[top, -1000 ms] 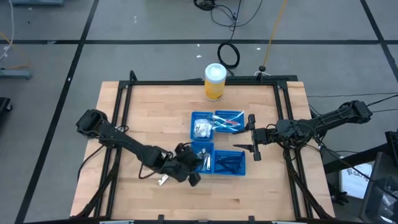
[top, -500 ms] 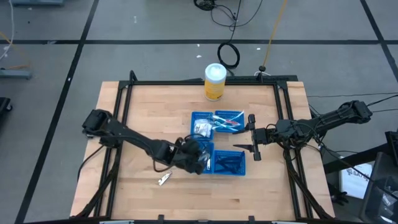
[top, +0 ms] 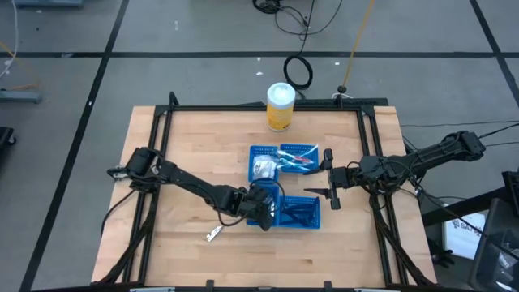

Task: Pick & Place Travel size toiletries
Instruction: Put the silver nail cutter into the bottom left blue bin

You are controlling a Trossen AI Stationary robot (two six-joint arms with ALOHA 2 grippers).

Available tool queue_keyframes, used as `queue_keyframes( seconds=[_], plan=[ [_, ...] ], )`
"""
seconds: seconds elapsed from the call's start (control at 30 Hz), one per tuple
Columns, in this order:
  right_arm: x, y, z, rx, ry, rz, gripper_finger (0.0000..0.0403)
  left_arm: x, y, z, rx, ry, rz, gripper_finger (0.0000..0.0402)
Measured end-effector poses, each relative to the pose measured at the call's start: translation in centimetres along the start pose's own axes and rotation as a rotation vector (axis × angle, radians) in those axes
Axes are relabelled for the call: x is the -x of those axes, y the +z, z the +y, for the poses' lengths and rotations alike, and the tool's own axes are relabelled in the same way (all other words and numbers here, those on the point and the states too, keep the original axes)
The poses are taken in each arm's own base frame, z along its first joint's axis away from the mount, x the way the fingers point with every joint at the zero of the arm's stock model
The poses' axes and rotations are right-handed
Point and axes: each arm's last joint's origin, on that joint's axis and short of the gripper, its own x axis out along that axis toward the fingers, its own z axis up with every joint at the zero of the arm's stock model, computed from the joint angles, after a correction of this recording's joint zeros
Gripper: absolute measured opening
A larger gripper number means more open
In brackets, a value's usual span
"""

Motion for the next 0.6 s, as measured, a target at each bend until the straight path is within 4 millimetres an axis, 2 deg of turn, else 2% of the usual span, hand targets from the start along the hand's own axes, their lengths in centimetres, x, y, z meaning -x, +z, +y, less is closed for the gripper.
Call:
queue_keyframes(
  seconds=[0.6],
  plan=[
    [0.00,0.00,-0.01,0.000,0.000,0.000,0.0208,0.26,0.24,-0.27,-0.020,-0.025,-0.015,0.0031]
  ],
)
